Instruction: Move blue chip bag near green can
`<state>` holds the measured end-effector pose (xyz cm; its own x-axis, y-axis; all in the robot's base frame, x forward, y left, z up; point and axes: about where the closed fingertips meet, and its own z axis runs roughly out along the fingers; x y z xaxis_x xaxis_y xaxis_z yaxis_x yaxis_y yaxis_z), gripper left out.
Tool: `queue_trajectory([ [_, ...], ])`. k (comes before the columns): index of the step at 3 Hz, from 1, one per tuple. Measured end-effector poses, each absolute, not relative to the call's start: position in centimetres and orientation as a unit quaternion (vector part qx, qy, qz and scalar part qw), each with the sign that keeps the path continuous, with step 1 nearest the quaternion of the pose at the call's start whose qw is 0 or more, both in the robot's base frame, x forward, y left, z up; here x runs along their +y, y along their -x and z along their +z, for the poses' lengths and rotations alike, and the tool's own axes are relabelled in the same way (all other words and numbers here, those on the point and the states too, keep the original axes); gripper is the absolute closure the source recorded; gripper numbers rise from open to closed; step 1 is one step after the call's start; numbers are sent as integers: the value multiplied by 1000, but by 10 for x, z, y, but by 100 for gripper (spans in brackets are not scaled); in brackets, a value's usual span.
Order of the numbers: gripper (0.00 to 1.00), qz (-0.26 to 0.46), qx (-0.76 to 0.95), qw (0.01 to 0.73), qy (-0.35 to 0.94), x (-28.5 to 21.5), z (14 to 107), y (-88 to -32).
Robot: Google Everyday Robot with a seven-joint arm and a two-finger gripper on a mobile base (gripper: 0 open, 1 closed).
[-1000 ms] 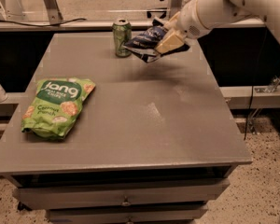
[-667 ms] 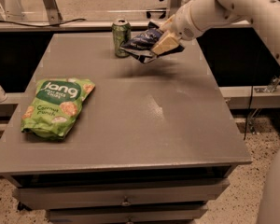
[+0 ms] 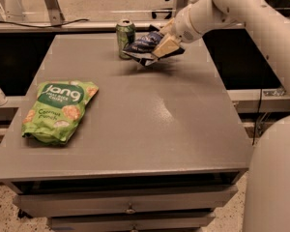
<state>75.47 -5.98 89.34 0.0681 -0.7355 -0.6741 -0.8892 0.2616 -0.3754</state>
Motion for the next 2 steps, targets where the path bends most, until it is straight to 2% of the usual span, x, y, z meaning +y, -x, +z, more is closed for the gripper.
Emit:
queue_trajectory([
  [2, 15, 97, 670, 416, 606, -56, 884, -764],
])
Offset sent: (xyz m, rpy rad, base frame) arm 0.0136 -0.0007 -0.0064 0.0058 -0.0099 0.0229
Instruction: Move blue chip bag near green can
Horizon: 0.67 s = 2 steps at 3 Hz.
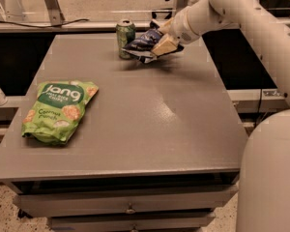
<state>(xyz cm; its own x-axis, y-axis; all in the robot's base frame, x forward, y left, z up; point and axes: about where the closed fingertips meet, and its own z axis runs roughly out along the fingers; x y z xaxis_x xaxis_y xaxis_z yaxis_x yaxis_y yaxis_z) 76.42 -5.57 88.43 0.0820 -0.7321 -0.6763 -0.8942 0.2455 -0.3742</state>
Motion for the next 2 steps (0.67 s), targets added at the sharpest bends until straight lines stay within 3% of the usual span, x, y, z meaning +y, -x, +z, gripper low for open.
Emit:
queue_trajectory([
  [1, 0, 99, 667, 416, 611, -55, 884, -765],
  [2, 0, 100, 660, 416, 617, -54, 889, -762],
])
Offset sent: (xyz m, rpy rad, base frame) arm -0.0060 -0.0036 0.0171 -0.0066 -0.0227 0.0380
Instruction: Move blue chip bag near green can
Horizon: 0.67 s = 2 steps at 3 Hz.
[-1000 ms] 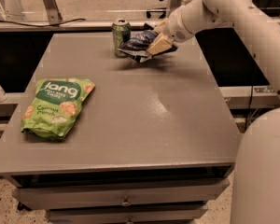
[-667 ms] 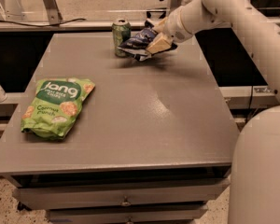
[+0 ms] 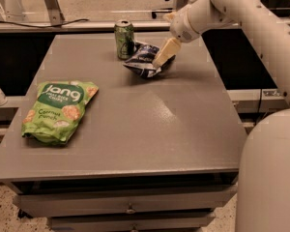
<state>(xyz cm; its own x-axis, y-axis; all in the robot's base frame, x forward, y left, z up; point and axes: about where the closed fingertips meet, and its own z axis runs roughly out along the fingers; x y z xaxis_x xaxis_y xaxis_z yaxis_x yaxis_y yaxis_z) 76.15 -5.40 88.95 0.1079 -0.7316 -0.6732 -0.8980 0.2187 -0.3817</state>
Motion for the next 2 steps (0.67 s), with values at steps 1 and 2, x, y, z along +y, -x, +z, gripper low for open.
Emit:
queue_trajectory([
  [1, 0, 99, 653, 421, 621, -59, 904, -752],
  [2, 0, 110, 653, 436, 610, -73, 926, -735],
])
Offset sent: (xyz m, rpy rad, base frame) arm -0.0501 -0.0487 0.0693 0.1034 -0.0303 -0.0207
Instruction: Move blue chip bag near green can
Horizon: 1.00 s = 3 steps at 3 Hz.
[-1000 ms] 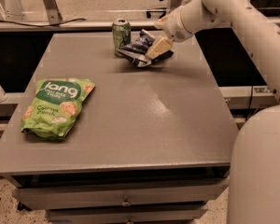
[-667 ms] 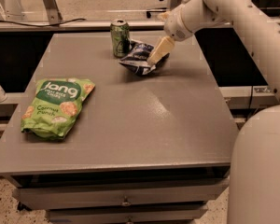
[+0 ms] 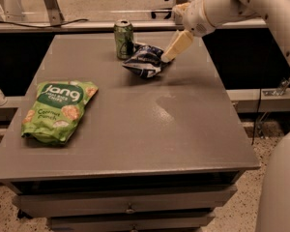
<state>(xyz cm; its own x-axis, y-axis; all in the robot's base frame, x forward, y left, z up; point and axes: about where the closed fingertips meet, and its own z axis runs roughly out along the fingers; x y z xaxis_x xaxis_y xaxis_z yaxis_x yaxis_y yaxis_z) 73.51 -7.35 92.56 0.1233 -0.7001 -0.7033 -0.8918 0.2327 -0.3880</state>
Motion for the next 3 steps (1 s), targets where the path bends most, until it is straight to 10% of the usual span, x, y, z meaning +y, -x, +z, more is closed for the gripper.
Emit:
queue_trajectory([
  [3, 0, 155, 651, 498, 552, -129, 977, -693],
])
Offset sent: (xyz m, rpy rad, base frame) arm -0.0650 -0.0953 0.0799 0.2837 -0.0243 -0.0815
